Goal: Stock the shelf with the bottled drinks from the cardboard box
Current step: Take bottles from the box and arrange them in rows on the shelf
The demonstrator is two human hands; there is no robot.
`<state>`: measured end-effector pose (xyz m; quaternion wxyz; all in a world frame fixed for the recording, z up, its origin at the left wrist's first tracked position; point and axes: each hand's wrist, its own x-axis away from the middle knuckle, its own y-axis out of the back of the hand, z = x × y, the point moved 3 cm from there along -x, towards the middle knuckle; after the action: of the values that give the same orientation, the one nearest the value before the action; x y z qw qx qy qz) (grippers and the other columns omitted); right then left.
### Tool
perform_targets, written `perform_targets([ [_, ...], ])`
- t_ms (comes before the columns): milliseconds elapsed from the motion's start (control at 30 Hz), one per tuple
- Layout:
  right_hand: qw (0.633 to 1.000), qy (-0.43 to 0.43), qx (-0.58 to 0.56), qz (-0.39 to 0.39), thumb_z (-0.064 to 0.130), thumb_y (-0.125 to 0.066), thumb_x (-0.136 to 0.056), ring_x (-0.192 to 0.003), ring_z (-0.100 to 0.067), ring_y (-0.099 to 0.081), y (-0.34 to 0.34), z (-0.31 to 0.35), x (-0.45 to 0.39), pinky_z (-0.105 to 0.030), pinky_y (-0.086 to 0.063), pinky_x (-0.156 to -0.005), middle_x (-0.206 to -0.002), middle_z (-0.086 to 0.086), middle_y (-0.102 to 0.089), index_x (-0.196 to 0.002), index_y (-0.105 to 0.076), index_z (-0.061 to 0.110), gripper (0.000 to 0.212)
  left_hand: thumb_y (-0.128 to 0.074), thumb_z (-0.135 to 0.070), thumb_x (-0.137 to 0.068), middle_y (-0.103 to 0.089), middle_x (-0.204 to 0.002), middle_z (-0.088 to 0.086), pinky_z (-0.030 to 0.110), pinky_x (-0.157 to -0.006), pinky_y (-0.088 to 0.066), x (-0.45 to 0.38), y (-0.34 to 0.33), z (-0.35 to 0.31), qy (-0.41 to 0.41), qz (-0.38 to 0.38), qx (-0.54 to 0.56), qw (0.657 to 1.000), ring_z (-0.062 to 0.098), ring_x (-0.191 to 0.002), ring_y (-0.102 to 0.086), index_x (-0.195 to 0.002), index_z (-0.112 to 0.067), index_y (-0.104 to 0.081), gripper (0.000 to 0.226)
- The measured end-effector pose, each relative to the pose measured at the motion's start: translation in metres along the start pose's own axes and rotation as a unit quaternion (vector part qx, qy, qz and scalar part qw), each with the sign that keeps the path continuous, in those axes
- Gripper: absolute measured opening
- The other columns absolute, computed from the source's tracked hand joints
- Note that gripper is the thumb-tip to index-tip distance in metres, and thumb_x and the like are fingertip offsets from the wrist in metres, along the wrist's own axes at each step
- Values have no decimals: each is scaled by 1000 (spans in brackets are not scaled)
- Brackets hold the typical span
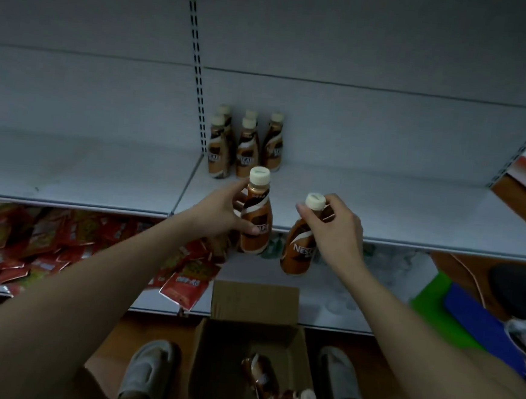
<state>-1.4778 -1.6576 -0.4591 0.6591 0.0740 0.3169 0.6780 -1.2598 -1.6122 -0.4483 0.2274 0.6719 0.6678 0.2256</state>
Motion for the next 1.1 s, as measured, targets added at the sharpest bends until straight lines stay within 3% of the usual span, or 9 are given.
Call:
perform_targets([
  [333,998,22,43,-46,63,-61,-78,-73,-17,-62,31,40,-60,-37,-51,-65,-73,5,-64,-77,-54,18,45,-86,-16,-67,-60,-128,-4,44,-103,-45,-51,21,-34,-51,-11,-21,998,16,-118,-56,-133,-29,-43,80],
  [633,995,25,95,-36,58,-64,-77,-69,-21,-60,27,34,-92,-32,-43,-56,-71,0,-62,-76,-52,14,46,-85,-15,-69,-57,-125,-3,36,-96,-46,-79,18,-30,-51,-22,-60,997,18,-113,-53,-138,-26,-40,83],
  [867,995,7,94,-22,55,-66,-79,-72,-22,-59,16,15,-110,-31,-43,-58,-75,-1,-63,-81,-55,11,45,-81,-8,-73,-55,-118,-4,26,-89,-41,-101,4,-21,-32,-33,-58,997,11,-106,-49,-137,-18,-43,76],
  [1100,997,13,75,-20,52,-67,-80,-74,-22,-60,2,-4,-143,-28,-38,-55,-76,3,-62,-83,-55,12,42,-81,-5,-72,-56,-134,2,22,-92,-37,-141,-4,-8,-31,-59,-66,996,19,-124,-51,-139,-15,-42,78],
])
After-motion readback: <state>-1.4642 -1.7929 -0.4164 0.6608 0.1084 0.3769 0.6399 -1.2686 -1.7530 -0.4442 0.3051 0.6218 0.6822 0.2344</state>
